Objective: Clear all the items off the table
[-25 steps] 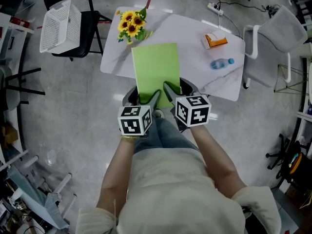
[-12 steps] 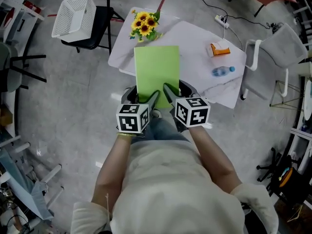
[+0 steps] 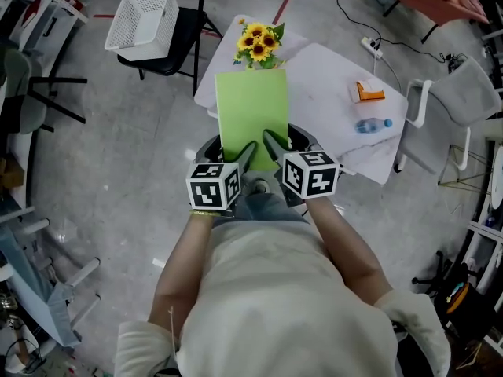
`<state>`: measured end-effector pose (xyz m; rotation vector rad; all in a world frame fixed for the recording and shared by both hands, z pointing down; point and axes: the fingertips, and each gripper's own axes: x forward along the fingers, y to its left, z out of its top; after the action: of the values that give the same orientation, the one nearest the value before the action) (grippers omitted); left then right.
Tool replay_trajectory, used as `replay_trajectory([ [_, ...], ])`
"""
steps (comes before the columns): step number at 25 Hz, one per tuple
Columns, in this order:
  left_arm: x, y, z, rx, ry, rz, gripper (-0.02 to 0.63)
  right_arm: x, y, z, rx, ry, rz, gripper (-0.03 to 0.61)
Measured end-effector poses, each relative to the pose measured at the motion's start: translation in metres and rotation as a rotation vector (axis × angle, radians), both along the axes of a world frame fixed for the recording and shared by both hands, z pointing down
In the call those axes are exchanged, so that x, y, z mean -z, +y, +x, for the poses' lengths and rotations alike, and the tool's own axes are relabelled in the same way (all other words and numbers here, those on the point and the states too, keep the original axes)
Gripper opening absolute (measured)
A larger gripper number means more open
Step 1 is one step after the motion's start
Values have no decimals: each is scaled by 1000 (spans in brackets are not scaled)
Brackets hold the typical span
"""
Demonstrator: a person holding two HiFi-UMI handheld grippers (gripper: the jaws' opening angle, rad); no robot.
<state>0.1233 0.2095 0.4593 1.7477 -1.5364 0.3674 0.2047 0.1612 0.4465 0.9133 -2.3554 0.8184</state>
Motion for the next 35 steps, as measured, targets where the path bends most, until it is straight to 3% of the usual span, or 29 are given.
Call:
replay_trajectory([
  [20,19,-17,-174,76,37,5,348,22,-22,-177,98,18,14,221],
  [35,28,-30,-285,87,35,29,337,30,-35,-286,94,4,38,222],
])
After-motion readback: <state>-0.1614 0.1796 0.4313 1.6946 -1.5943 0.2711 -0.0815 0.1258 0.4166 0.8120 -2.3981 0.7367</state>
